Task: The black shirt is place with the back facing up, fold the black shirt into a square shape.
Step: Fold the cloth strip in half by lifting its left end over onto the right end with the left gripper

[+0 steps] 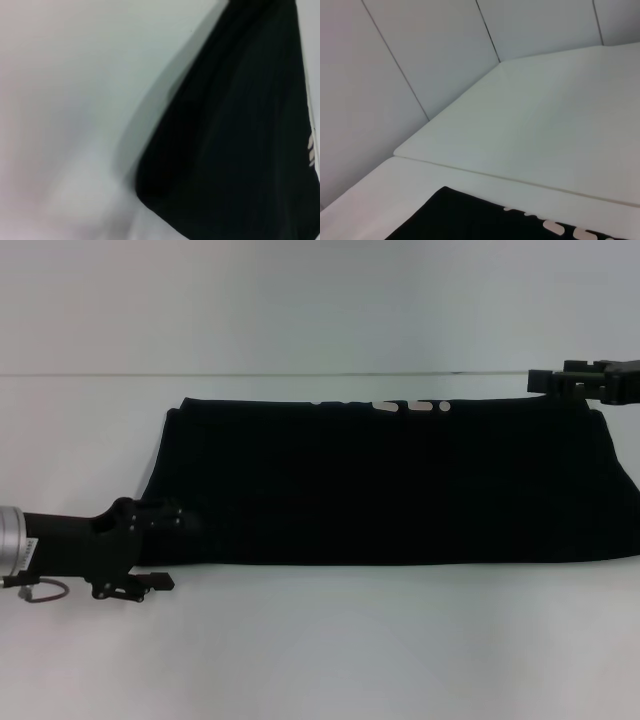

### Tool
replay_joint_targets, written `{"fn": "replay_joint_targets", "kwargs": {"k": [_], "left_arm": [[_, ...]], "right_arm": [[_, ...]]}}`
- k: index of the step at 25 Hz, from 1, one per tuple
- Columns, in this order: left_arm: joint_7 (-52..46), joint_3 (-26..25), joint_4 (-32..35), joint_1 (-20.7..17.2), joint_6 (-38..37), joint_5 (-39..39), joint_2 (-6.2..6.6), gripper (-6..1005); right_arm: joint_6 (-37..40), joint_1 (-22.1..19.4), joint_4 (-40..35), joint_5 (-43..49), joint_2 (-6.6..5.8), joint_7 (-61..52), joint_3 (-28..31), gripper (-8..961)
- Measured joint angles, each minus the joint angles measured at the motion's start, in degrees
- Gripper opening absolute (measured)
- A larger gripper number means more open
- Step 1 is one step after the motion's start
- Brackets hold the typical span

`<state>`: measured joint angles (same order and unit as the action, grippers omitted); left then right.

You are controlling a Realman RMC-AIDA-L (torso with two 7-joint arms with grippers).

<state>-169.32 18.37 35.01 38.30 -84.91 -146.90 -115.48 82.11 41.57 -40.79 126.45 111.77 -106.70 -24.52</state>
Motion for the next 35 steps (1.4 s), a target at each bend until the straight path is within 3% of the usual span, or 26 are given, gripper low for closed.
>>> {"fn": "replay_joint_targets", "kwargs": {"k": [35], "left_arm": [[-0.67, 0.00, -1.13, -0.55, 5.87, -0.14, -0.03, 872]], "right_arm": [[-3.02, 1.77, 0.54, 0.02, 0.84, 0.71, -0.79, 917]]}}
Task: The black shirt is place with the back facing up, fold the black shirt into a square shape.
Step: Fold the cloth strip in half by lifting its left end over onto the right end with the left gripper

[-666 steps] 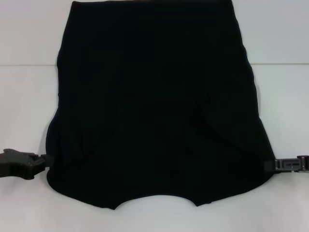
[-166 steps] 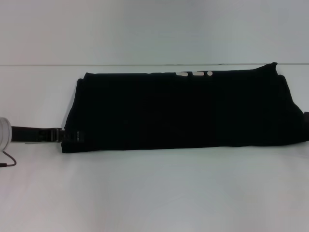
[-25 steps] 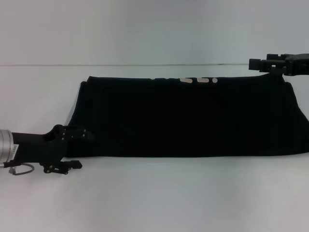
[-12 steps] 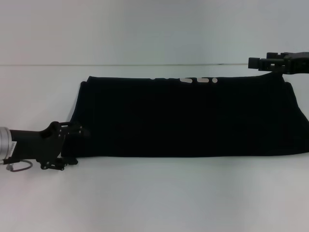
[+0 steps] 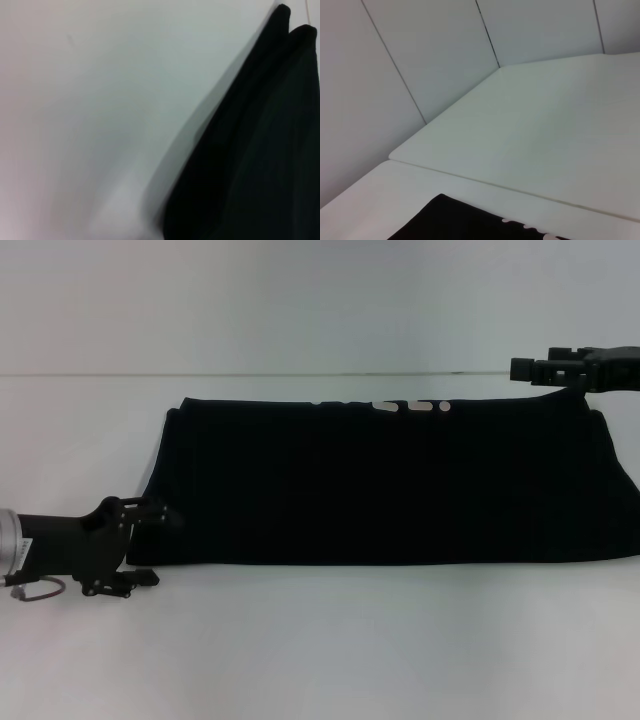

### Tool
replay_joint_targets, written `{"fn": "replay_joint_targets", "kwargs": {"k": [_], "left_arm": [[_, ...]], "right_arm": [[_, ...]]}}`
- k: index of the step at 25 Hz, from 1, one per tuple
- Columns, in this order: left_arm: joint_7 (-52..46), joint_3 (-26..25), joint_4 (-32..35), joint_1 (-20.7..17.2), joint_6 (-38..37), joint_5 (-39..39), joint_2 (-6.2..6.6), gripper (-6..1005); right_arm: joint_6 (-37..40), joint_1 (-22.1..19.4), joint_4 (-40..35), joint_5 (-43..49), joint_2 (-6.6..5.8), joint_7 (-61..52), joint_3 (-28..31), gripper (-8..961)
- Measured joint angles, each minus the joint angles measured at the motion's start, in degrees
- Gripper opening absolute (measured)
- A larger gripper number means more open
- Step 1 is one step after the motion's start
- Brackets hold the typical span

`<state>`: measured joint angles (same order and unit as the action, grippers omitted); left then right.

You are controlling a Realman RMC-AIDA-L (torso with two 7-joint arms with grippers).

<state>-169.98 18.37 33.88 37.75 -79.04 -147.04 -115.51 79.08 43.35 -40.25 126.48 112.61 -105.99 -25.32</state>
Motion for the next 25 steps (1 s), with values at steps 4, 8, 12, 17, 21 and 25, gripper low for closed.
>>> {"fn": "replay_joint_targets", "kwargs": {"k": [4, 8, 12, 17, 21, 25], "left_arm": [[0.21, 0.00, -0.03, -0.25, 0.09, 0.00, -0.06, 872], [0.37, 0.00, -0.04, -0.31, 0.15, 0.00, -0.07, 872], [0.42, 0.00, -0.04, -0.31, 0.46, 0.00, -0.07, 872], [0.60, 0.00, -0.04, -0.37, 1.18, 0.00, -0.07, 872], [0.77, 0.00, -0.04, -0.33, 1.64, 0.03, -0.07, 872], [1.05, -0.07, -0.04, -0.20, 2.16, 0.27, -0.07, 872]], "right_arm": [[-0.15, 0.06, 0.00, 0.00, 0.06, 0.00, 0.00, 917], [-0.16, 0.07, 0.00, 0.00, 0.06, 0.00, 0.01, 917], [-0.17, 0.07, 0.04, 0.00, 0.06, 0.00, -0.09, 917], [-0.16, -0.01, 0.08, 0.00, 0.15, 0.00, -0.22, 917], [-0.16, -0.09, 0.09, 0.00, 0.17, 0.00, -0.31, 917], [-0.19, -0.05, 0.09, 0.00, 0.16, 0.00, -0.33, 917]]}}
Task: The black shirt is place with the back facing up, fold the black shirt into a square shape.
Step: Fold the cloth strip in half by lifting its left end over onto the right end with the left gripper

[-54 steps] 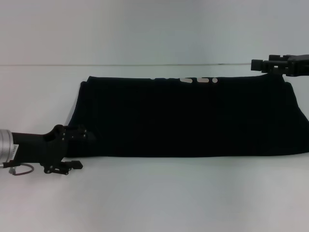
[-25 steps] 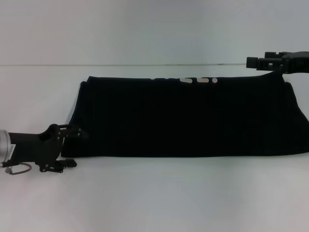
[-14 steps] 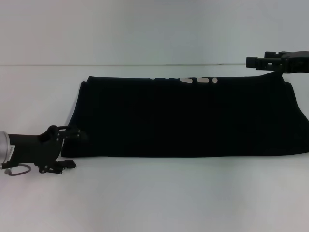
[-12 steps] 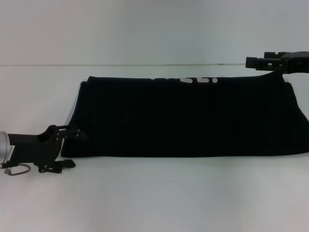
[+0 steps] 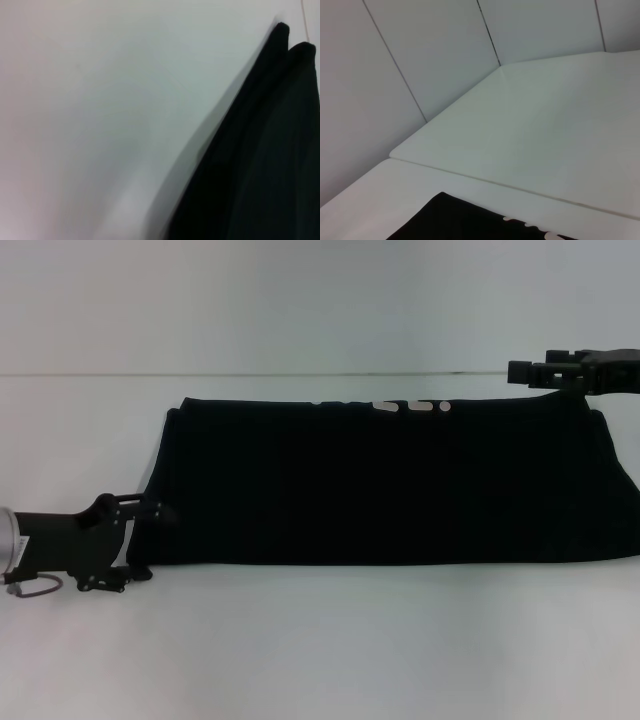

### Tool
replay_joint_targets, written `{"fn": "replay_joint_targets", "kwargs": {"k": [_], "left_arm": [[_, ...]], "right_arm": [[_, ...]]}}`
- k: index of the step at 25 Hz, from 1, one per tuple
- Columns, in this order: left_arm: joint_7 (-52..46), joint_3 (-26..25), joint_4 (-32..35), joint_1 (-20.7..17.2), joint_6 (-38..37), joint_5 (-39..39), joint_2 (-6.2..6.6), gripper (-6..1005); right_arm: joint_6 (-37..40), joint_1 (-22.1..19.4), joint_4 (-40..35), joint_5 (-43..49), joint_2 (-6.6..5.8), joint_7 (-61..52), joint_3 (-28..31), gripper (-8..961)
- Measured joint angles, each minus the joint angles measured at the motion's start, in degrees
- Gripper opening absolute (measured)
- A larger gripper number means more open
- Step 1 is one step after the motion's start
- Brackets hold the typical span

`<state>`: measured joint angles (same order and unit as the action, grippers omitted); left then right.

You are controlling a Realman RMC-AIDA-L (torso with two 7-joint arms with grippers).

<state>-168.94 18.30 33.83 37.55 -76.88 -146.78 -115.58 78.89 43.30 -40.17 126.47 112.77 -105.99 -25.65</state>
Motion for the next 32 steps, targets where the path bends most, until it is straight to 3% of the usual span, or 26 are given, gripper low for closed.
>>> {"fn": "replay_joint_targets", "kwargs": {"k": [32], "left_arm": [[0.37, -0.01, -0.65, 0.16, 0.72, 0.20, 0.11, 844]], "right_arm": [[-0.89, 0.28, 0.00, 0.00, -0.02, -0.03, -0.04, 916]]}}
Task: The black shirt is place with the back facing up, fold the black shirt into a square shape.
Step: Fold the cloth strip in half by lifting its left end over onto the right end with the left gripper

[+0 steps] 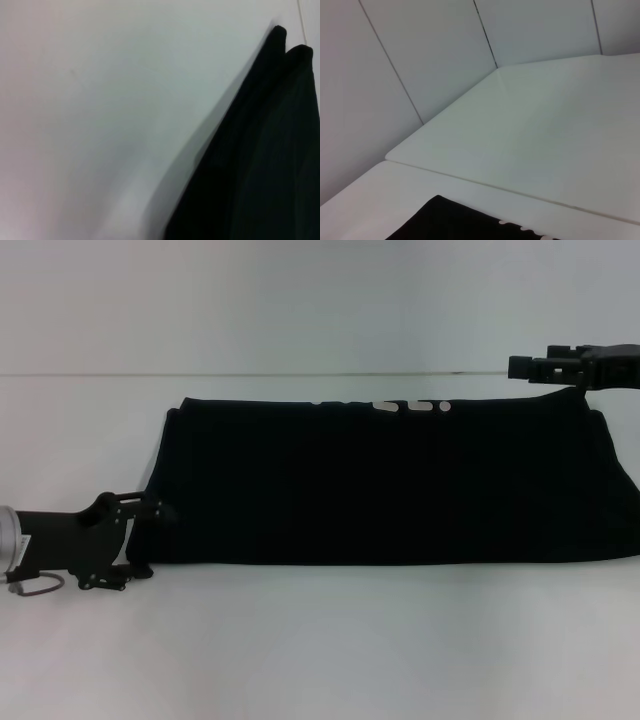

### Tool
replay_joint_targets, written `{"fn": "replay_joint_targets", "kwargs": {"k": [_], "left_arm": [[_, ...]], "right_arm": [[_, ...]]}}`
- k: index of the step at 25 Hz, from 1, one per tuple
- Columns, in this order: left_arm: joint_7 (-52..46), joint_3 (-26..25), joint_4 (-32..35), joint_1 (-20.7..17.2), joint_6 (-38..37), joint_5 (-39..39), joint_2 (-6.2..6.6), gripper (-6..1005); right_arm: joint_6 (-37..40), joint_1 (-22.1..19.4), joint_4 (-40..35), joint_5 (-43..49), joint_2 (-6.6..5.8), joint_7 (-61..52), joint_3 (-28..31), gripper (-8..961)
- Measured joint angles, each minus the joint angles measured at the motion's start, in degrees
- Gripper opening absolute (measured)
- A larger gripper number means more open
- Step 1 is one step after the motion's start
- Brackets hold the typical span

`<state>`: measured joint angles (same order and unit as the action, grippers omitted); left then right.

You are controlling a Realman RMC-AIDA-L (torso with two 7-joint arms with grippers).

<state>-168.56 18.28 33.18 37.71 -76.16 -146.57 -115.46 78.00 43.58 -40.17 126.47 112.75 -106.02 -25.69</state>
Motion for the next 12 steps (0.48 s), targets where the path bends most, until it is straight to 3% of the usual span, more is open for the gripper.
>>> {"fn": "replay_joint_targets", "kwargs": {"k": [12], "left_arm": [[0.41, -0.01, -0.05, 0.02, 1.78, 0.00, -0.05, 823]], "right_arm": [[-0.26, 0.02, 0.00, 0.00, 0.00, 0.03, -0.07, 916]]}}
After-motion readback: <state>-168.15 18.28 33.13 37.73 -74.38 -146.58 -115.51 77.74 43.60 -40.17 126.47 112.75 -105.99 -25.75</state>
